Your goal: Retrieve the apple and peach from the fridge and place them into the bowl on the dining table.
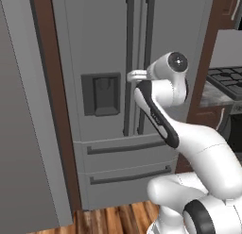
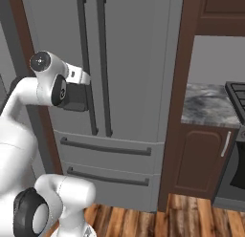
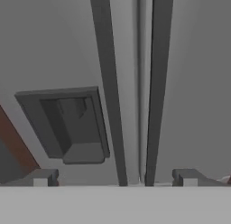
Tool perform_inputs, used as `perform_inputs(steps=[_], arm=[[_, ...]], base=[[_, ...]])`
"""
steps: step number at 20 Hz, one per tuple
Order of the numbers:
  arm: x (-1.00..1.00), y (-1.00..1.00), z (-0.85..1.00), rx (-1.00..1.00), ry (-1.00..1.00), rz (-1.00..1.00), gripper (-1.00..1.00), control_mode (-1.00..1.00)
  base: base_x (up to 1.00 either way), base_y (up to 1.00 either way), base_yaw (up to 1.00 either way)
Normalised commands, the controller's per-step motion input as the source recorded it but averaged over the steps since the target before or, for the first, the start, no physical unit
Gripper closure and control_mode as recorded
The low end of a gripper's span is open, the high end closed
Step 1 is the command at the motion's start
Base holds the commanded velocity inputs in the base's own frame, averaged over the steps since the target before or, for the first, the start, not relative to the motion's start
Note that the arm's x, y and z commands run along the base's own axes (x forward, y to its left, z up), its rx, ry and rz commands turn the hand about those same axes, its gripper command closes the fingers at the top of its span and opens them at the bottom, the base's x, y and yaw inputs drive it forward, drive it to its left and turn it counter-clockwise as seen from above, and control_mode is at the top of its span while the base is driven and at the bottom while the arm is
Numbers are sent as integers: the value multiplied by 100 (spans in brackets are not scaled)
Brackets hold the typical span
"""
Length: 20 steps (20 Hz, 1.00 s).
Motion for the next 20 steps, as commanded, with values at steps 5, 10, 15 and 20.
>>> perform_inputs(steps=[5,10,15,20], arm=[[68,1,-3,0,1,0,-100,-100],[65,7,-7,0,0,0,-100,-100],[64,7,-12,0,0,0,-100,-100],[57,5,-14,0,0,0,-100,-100]], base=[[0,0,0],[0,0,0],[0,0,0],[0,0,0]])
